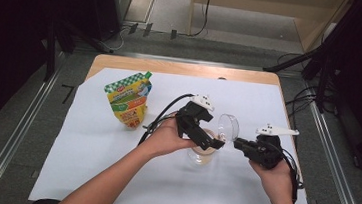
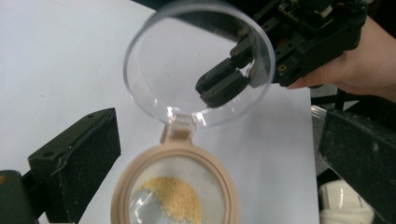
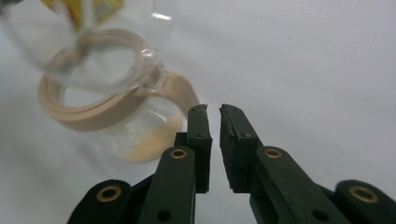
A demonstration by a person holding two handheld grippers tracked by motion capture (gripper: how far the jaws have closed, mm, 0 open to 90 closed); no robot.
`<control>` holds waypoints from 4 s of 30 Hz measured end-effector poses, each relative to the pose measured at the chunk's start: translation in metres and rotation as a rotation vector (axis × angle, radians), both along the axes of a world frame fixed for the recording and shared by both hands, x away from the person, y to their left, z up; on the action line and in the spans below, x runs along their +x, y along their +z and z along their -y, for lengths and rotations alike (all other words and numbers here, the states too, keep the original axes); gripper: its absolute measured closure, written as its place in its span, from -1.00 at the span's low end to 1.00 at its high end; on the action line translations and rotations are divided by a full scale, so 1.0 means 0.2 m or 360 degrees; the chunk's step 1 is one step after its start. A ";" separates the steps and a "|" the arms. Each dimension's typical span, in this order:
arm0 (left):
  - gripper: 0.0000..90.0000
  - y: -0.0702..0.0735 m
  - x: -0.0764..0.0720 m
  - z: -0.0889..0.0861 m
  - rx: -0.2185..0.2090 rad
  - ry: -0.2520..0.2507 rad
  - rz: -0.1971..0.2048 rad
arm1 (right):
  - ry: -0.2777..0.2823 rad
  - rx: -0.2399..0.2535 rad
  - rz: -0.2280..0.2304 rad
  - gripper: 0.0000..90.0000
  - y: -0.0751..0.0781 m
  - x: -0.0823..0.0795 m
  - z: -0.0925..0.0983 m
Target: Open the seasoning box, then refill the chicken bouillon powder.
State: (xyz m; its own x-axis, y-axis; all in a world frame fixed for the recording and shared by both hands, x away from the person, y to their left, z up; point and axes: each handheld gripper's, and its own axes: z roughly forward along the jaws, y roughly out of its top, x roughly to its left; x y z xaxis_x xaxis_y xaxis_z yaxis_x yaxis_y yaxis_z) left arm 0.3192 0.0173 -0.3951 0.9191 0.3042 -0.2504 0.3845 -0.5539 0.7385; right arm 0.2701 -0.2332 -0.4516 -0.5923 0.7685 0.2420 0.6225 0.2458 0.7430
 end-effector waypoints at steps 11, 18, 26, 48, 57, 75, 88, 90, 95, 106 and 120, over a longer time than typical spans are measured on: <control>-0.83 0.01 -0.03 -0.16 -0.0026 0.0026 -0.0019 | 0.0170 0.0035 -0.0008 0.59 0.03 -0.17 -0.08; -0.41 0.00 -0.04 -0.27 -0.0005 0.0103 -0.0038 | 0.0294 0.0056 -0.0005 0.50 0.03 -0.22 -0.19; -0.07 0.00 -0.03 -0.38 -0.0045 0.0174 -0.0106 | 0.0414 0.0075 0.0036 0.33 0.04 -0.26 -0.30; -0.13 0.09 -0.04 -0.68 -0.0048 0.0346 -0.0092 | 0.0639 0.0053 0.0034 0.10 -0.01 -0.30 -0.58; -0.12 0.15 -0.04 -0.82 -0.0029 0.0437 -0.0090 | 0.0690 0.0054 0.0010 0.10 -0.03 -0.31 -0.64; -0.11 0.22 -0.08 -1.17 -0.0044 0.0684 -0.0059 | 0.0754 0.0048 0.0034 0.09 -0.03 -0.30 -0.71; -0.01 0.22 -0.11 -1.37 0.0003 0.0838 -0.0069 | 0.0793 0.0019 0.0043 0.09 -0.04 -0.29 -0.73; -0.01 0.21 -0.10 -1.39 0.0018 0.0873 -0.0074 | 0.0792 0.0023 0.0040 0.09 -0.04 -0.29 -0.73; 0.00 0.16 -0.06 -1.41 -0.0004 0.0883 -0.0106 | 0.0787 0.0021 0.0041 0.09 -0.04 -0.30 -0.73; 0.32 0.08 0.05 -1.30 -0.0035 0.0852 -0.0098 | 0.0747 0.0035 0.0070 0.09 -0.04 -0.26 -0.77; 0.65 -0.05 0.12 -1.19 0.0033 0.0935 -0.0128 | 0.0721 0.0094 0.0068 0.09 -0.07 -0.14 -0.92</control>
State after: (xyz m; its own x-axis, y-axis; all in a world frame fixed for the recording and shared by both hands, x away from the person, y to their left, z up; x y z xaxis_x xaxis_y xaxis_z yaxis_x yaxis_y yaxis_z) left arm 0.3436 0.2548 -0.4048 0.5736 0.7618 -0.3010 0.6855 -0.2453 0.6855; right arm 0.2416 -0.0493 -0.4646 -0.8758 0.4152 0.2459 0.4307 0.4426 0.7865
